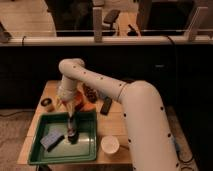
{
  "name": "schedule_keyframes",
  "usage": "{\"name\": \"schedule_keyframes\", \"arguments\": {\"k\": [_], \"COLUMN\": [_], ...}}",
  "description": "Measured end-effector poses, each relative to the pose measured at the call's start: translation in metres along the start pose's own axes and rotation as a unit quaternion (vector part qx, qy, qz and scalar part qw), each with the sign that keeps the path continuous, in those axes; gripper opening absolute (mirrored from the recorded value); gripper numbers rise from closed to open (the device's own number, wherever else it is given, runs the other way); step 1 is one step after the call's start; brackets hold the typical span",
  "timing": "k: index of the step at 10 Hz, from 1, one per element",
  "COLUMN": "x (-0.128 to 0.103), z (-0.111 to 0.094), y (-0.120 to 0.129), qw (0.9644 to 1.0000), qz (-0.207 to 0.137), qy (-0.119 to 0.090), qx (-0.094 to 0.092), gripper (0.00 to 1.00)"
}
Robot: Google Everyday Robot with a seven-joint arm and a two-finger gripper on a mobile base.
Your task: Place brush in tray
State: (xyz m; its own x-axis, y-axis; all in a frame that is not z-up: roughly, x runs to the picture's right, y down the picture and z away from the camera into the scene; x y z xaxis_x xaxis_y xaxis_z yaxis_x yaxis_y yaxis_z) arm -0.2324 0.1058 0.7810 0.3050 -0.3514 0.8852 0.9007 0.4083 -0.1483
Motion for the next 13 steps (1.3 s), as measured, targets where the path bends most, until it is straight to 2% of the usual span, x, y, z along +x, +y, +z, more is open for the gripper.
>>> {"name": "schedule_keyframes", "arguments": {"k": [1, 3, 5, 13], "x": [0.0015, 0.0014, -0.0001, 0.0041], "z": [-0.0007, -0.0059, -0.0013, -0.0072], "y": [0.0020, 0.0075, 0.0037, 0.0091], "qw": [1.0000, 1.0000, 1.0000, 1.0000], "qz": [0.002, 0.005, 0.003, 0.007], "qy": [0.000, 0.001, -0.002, 0.000], "qx": [0.000, -0.001, -0.004, -0.003], "gripper": [0.52, 0.68, 0.76, 0.79]}}
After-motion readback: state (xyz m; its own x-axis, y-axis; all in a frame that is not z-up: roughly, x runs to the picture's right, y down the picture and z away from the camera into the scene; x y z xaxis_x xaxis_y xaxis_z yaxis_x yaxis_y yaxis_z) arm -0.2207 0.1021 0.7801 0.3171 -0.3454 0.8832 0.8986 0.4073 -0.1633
